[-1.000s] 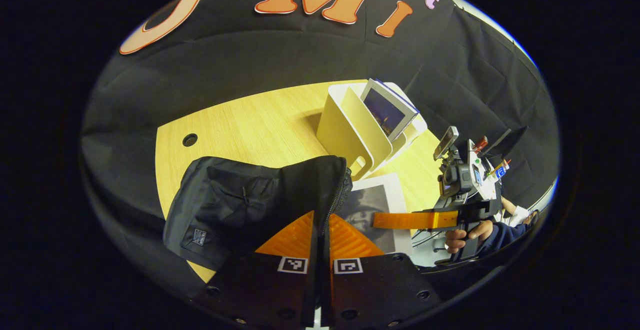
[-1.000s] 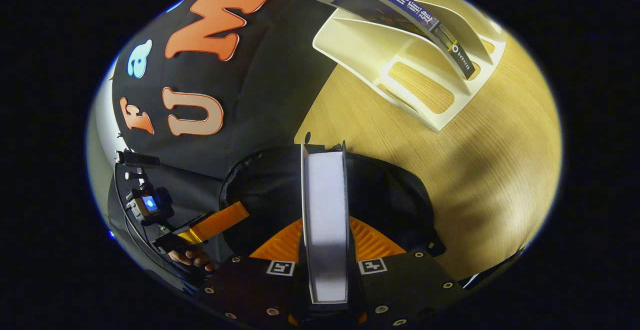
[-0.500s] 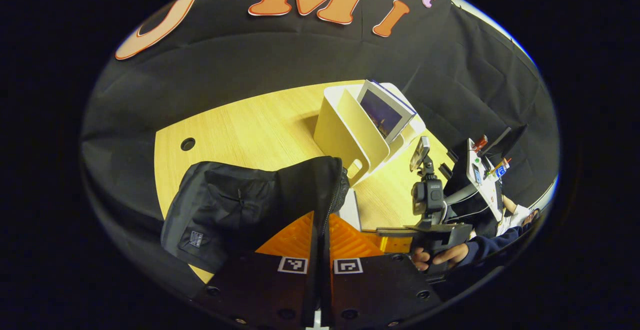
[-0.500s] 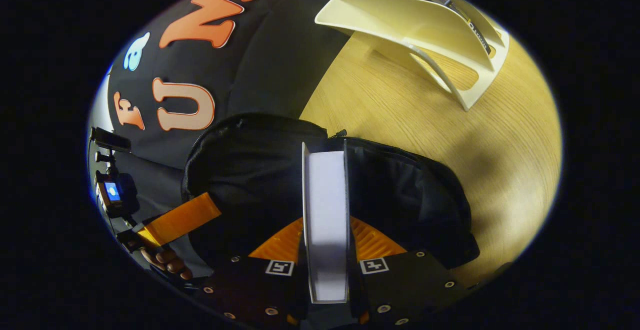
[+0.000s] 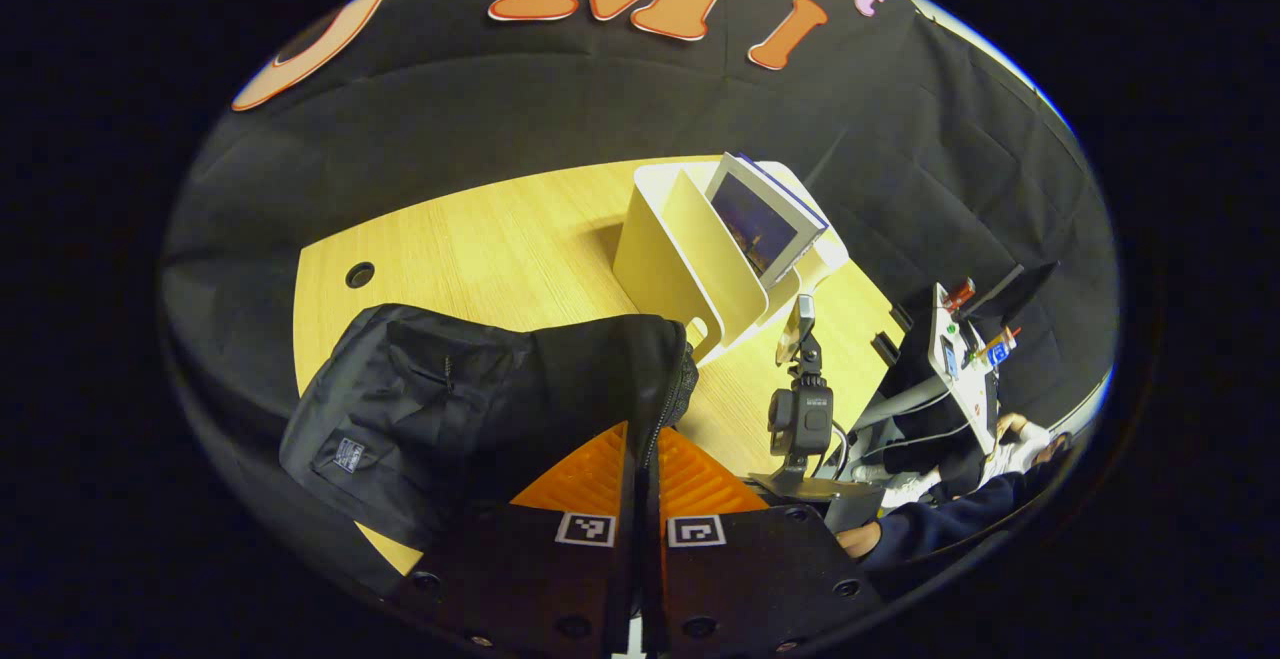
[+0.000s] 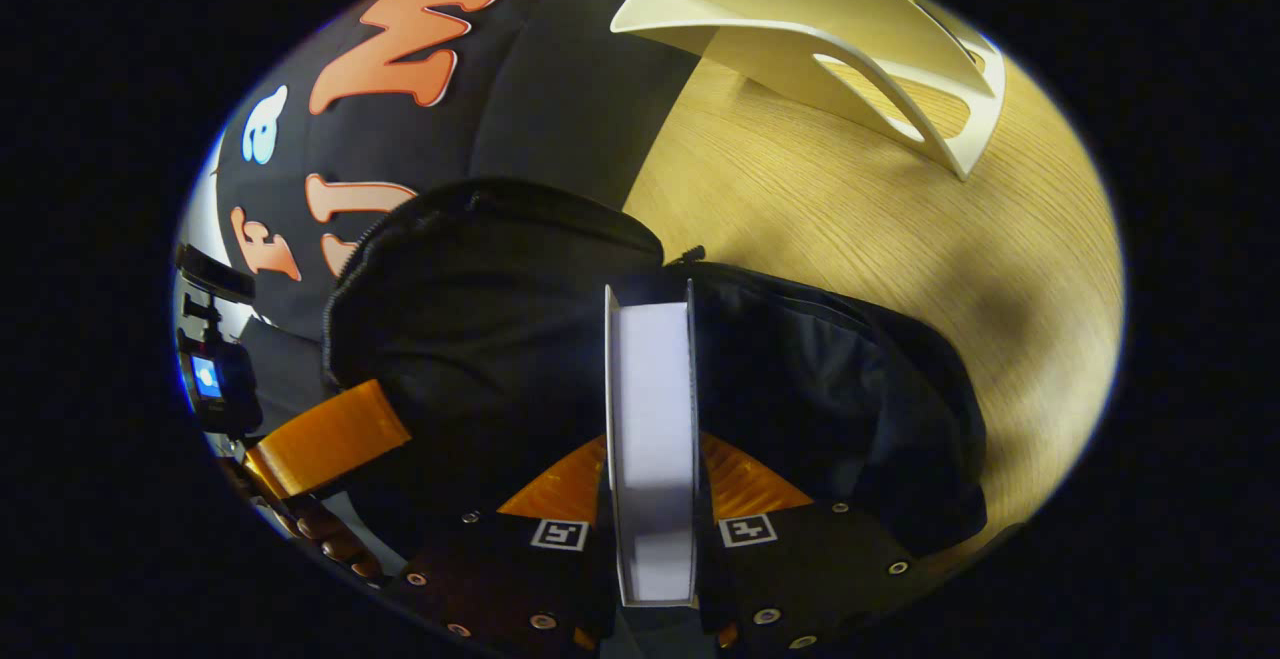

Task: Open the schoolbag, grab two books from the bookshelf and put them into the schoolbag.

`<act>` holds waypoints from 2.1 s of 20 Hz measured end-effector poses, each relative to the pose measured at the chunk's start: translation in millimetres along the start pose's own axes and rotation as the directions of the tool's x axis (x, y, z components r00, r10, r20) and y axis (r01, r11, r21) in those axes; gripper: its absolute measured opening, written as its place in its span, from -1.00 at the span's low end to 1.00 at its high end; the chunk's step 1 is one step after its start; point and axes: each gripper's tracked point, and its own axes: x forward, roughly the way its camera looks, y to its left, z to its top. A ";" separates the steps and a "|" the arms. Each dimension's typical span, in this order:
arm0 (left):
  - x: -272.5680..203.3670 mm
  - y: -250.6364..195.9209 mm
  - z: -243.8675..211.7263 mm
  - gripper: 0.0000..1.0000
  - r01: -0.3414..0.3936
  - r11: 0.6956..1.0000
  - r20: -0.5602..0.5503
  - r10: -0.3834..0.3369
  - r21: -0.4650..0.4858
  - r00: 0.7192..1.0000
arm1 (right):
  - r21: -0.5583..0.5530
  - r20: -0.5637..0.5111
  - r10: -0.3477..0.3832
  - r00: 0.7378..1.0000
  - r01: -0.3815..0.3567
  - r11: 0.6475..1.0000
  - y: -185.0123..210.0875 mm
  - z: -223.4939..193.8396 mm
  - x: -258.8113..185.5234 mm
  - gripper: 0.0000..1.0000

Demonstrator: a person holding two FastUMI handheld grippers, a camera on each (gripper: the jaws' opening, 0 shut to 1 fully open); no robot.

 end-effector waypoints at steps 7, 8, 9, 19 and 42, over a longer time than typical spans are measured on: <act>-4.7 -3.6 9.2 -0.89 -0.031 0.995 0.015 0.033 -0.094 0.999 | 0.051 0.054 0.034 0.998 -0.036 0.998 -12.4 15.9 13.4 -0.36; -0.3 -5.9 10.6 -0.90 -0.034 0.996 0.009 0.035 -0.085 0.999 | 0.050 0.042 0.027 0.999 -0.029 0.998 -12.9 12.6 19.1 -0.35; 6.7 -3.2 10.8 -0.90 -0.043 0.996 0.005 0.043 -0.081 0.999 | 0.038 -0.004 -0.001 1.000 0.001 0.999 -18.4 4.1 23.5 -0.34; 17.3 -0.4 10.1 -0.89 -0.065 0.993 -0.003 0.065 -0.097 0.998 | -0.276 -0.158 -0.281 0.947 0.231 0.933 -63.1 6.7 -26.4 0.87; 19.4 0.1 -1.0 -0.89 -0.121 0.986 0.032 0.126 -0.118 0.992 | -0.703 0.065 -0.648 0.759 0.496 0.510 -51.5 213.7 -196.6 0.97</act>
